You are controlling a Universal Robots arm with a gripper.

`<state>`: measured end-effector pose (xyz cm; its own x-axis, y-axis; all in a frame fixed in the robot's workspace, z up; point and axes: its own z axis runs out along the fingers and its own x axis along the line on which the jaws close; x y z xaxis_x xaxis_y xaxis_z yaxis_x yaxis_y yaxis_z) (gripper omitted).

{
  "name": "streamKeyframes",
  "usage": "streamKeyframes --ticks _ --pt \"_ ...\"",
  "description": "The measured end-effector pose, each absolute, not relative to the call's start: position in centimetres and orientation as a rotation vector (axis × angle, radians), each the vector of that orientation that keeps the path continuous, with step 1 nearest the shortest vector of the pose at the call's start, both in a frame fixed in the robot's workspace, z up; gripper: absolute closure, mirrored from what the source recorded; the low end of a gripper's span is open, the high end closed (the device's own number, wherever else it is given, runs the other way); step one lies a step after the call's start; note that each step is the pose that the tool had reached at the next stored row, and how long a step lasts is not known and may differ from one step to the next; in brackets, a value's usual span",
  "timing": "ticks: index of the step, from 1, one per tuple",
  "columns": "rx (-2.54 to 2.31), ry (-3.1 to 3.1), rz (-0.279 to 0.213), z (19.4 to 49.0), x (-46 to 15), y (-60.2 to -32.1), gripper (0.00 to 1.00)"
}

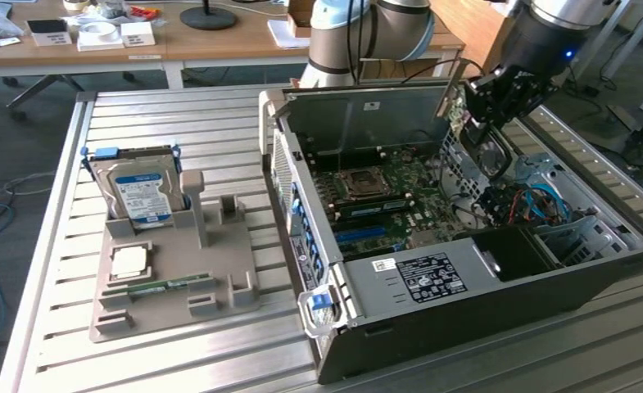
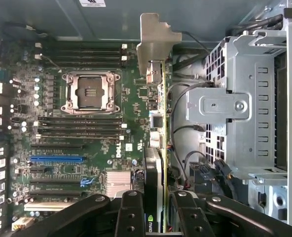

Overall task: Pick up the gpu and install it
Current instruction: 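Pick up the gpu and move the gpu toward the slot, then insert the gpu into the slot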

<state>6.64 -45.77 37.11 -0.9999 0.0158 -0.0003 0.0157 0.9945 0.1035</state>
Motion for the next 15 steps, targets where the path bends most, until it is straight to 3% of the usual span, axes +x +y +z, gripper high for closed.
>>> streamKeyframes --ticks 15 --pt "0.025 3.136 0.163 36.84 6.65 -45.77 0.73"
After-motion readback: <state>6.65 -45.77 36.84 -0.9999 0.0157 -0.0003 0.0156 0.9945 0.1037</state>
